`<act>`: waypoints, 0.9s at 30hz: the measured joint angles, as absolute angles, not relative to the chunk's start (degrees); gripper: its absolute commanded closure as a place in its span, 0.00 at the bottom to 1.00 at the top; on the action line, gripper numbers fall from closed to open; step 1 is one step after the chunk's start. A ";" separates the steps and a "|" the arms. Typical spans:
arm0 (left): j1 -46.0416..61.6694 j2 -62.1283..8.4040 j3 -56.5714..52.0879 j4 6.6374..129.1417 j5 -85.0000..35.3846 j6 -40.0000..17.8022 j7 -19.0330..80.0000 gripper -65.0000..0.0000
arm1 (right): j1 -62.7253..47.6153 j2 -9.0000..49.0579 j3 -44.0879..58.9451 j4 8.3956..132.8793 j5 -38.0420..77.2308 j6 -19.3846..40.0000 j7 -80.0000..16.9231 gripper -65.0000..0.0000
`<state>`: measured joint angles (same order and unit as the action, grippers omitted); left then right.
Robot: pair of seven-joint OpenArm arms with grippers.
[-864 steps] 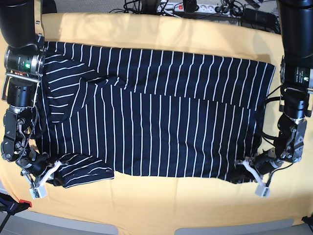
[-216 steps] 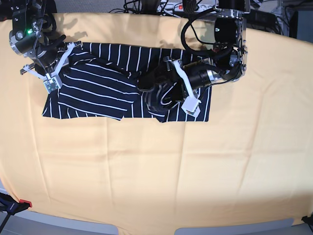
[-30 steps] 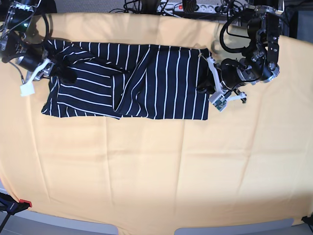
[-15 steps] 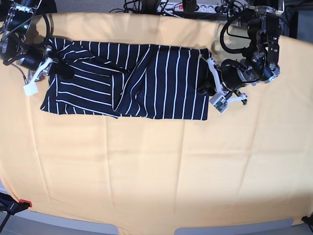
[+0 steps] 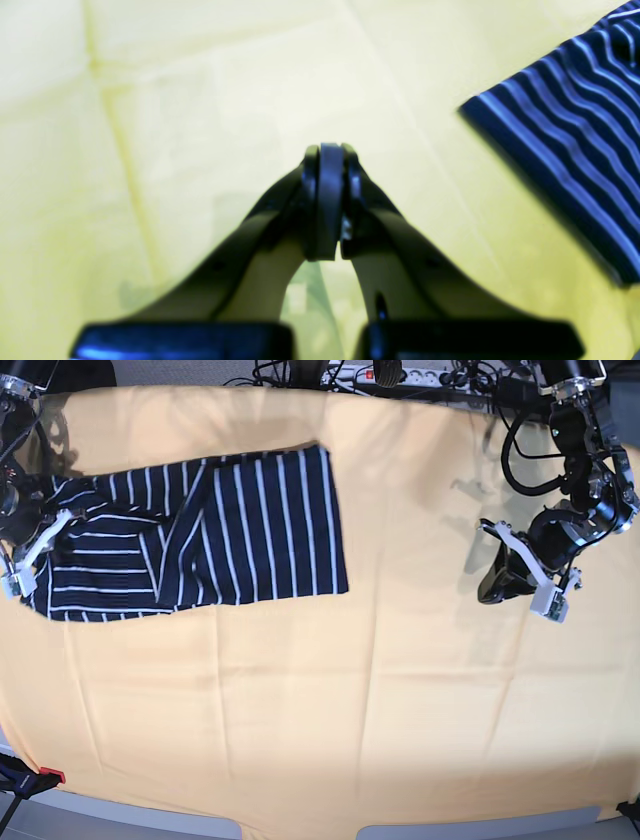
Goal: Fold the T-shirt properly
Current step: 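Grasp the shirt end with the right gripper and fold it over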
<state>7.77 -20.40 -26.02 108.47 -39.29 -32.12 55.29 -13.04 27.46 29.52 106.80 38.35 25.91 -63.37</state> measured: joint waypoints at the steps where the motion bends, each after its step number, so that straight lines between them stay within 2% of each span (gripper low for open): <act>1: 8.25 -20.34 -25.96 108.47 -39.29 -32.12 55.37 1.00 | -13.63 27.14 29.50 109.12 36.73 23.97 -62.78 1.00; 3: 9.13 -20.32 -25.96 108.44 -39.29 -32.42 55.51 1.00 | -15.40 26.28 29.52 114.04 35.62 20.58 -62.96 1.00; 5: 9.50 -20.36 -25.96 108.44 -39.27 -33.52 55.37 1.00 | -17.19 24.84 29.52 119.61 35.07 19.81 -63.46 1.00; 9: 9.91 -20.34 -25.96 108.44 -39.90 -33.74 55.46 1.00 | -20.40 20.05 29.63 131.24 37.87 19.75 -63.42 1.00; 11: 10.00 -20.34 -25.96 108.44 -40.29 -33.67 55.42 1.00 | -22.20 17.37 29.78 134.74 42.30 22.06 -63.11 1.00; 18: 10.50 -20.32 -25.96 108.47 -42.61 -33.87 55.61 1.00 | -23.49 7.75 27.79 134.08 57.65 29.67 -65.36 1.00; 22: 10.61 -20.36 -25.96 108.44 -44.36 -33.93 57.28 1.00 | -22.79 5.52 20.45 134.08 56.80 31.86 -64.66 1.00; 27: 10.48 -20.36 -25.96 108.44 -46.09 -34.96 57.52 1.00 | -22.20 4.71 10.70 134.08 48.90 34.76 -61.06 1.00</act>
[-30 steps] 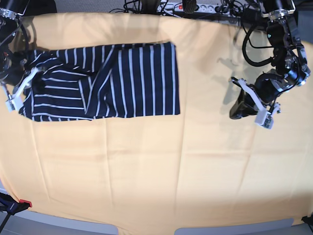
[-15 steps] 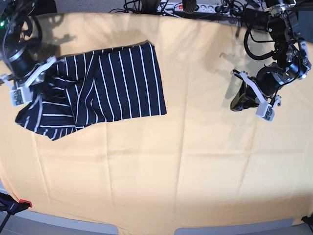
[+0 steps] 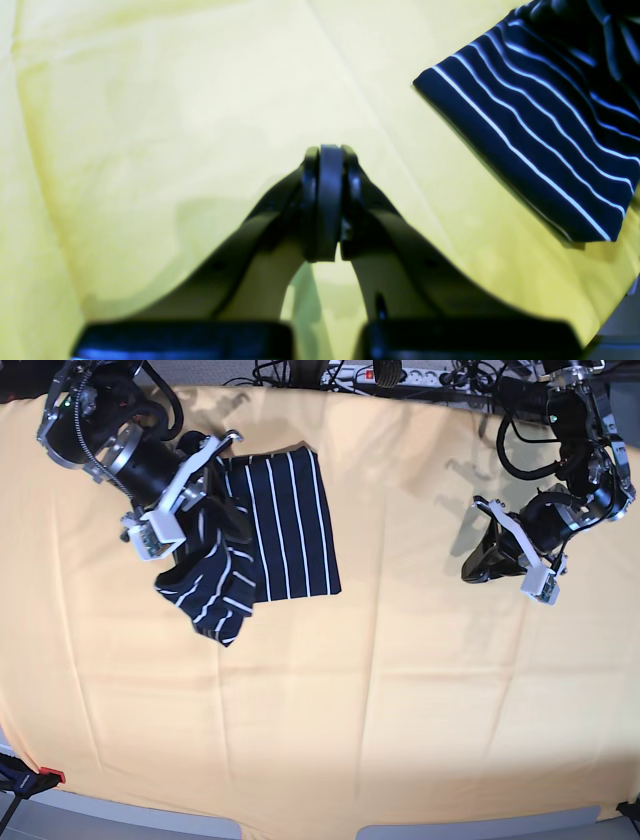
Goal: Fold the T-shirt properly
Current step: 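Grasp the shirt end with the right gripper and fold it over, then grasp the folded bundle edges with both grippers and adjust it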
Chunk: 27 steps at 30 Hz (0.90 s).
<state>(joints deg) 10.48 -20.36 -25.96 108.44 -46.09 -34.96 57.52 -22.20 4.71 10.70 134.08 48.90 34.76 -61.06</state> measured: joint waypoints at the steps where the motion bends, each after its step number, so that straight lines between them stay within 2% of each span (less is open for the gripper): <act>1: 10.50 -20.36 -25.96 108.44 -46.09 -34.96 58.19 1.00 | -22.24 4.69 8.91 134.08 47.27 34.81 -60.16 1.00; 4: 10.46 -20.34 -25.96 108.44 -46.11 -34.94 58.24 1.00 | -22.00 4.73 3.86 131.46 43.40 35.90 -53.60 1.00; 13: 10.48 -20.36 -25.96 108.44 -46.22 -34.94 58.28 1.00 | -13.91 4.75 -10.07 118.37 38.04 34.04 -54.30 1.00; 14: 10.48 -20.36 -25.96 108.44 -46.17 -34.96 58.28 1.00 | -13.10 4.78 -10.94 117.75 37.87 33.89 -54.63 0.86; 16: 10.48 -20.36 -25.96 108.44 -46.57 -34.96 58.30 1.00 | -11.53 4.91 -12.75 117.58 37.41 33.28 -55.00 0.49; 17: 10.48 -20.36 -25.96 108.44 -47.46 -34.94 58.30 1.00 | -10.55 4.89 -13.41 117.58 37.87 33.26 -55.24 0.34; 18: 10.48 -20.34 -25.96 108.44 -48.49 -34.96 58.26 1.00 | -9.54 4.91 -14.22 117.58 37.89 33.28 -55.27 0.27; 21: 10.46 -20.36 -25.96 108.44 -49.08 -34.94 58.28 1.00 | -7.51 4.89 -15.97 117.67 37.91 33.30 -55.31 0.26; 25: 10.46 -21.04 -25.96 108.44 -49.28 -34.96 58.33 1.00 | -5.08 4.93 -16.32 120.97 37.58 37.67 -55.92 0.26; 27: 10.46 -22.15 -25.96 108.44 -51.05 -37.65 58.28 1.00 | -3.84 4.91 -15.20 124.68 37.39 37.98 -55.96 0.26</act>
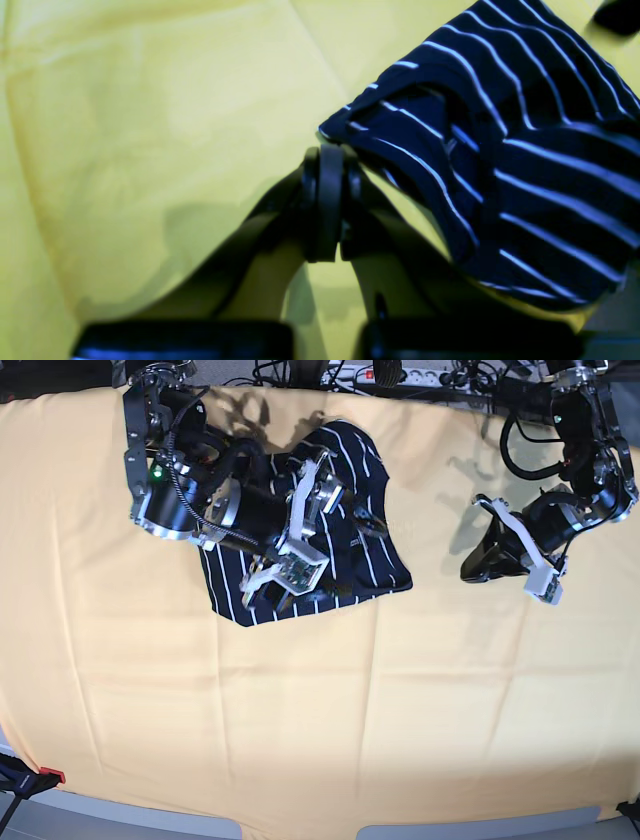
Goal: Fold the T-shirt properly
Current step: 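Grasp the folded bundle edges with both grippers and adjust it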
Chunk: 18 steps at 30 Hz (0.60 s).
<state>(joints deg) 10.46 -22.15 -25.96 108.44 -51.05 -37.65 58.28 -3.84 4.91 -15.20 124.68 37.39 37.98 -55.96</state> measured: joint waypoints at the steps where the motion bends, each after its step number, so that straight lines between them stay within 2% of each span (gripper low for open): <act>1: 10.46 -22.68 -25.96 108.44 -52.58 -39.57 58.41 1.00 | -3.62 4.91 -14.20 126.19 37.54 37.98 -55.70 0.26; 4: 10.31 -23.70 -25.96 108.44 -62.30 -39.53 60.38 1.00 | -3.97 4.91 -10.44 127.28 36.34 37.01 -56.03 0.28; 5: 10.24 -23.83 -25.96 108.44 -66.39 -39.53 62.81 1.00 | -4.05 4.91 -8.97 127.02 35.31 36.73 -56.23 0.34; 6: 9.96 -23.81 -25.96 108.47 -69.41 -39.59 64.62 1.00 | -3.99 4.93 -7.60 126.82 34.00 36.64 -56.18 0.46; 9: 9.98 -23.86 -24.36 109.80 -75.09 -39.53 69.97 1.00 | -3.92 7.99 -5.26 125.80 32.21 36.40 -53.08 1.00; 13: 9.98 -23.97 -16.32 116.03 -73.19 -39.53 72.03 1.00 | -3.62 13.37 -5.08 121.64 30.48 35.48 -48.38 1.00; 18: 10.15 -23.88 -5.87 121.56 -57.23 -39.86 65.43 1.00 | -0.32 17.17 -5.10 114.87 30.57 36.51 -48.40 1.00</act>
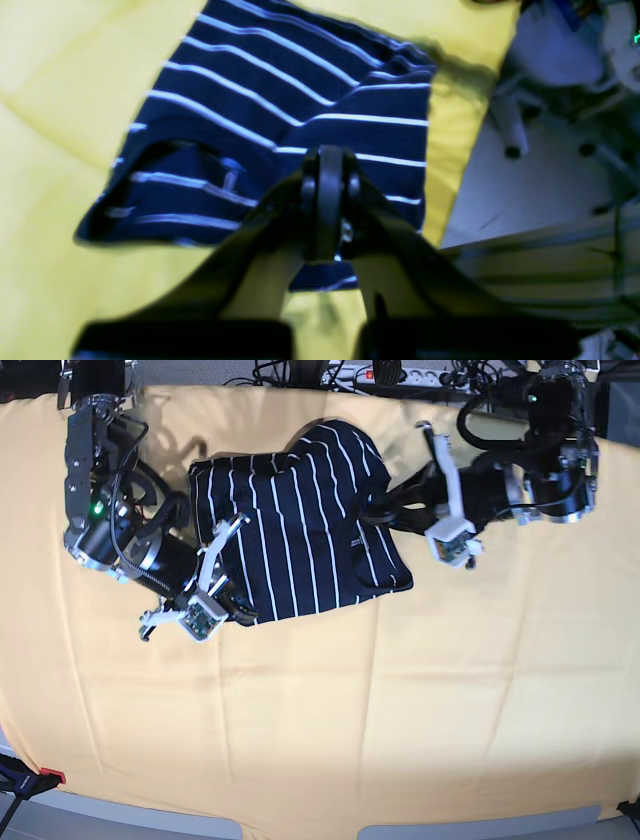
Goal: Fold the T-shirt properly
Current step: 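Grasp the folded bundle edges with both grippers and adjust it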
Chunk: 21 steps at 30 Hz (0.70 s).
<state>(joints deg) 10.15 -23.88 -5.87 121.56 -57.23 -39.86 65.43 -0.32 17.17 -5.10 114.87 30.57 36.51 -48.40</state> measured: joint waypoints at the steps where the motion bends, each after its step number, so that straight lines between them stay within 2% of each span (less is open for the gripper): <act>1: 10.15 -23.55 -4.34 121.67 -53.47 -39.86 62.96 1.00 | 0.34 17.67 -5.13 113.75 30.61 36.67 -48.18 1.00; 5: 10.13 -19.68 -0.03 121.60 -41.98 -39.75 53.74 1.00 | 2.61 19.49 -5.15 108.22 30.85 36.77 -47.62 1.00; 11: 9.96 -14.33 9.63 120.09 -33.85 -39.75 52.69 1.00 | 5.30 19.46 -5.19 102.52 32.62 37.56 -47.37 1.00; 15: 9.93 -14.63 13.69 116.99 -27.11 -39.72 53.08 1.00 | 5.28 19.68 -5.17 102.00 31.51 37.52 -47.72 1.00; 21: 10.02 -19.59 13.91 110.41 -28.34 -39.57 54.85 1.00 | 5.43 19.66 -5.19 102.02 32.10 37.54 -47.79 1.00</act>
<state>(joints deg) 10.02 -19.59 13.91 110.41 -28.34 -39.57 54.85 5.43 19.66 -5.19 102.02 32.10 37.54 -47.79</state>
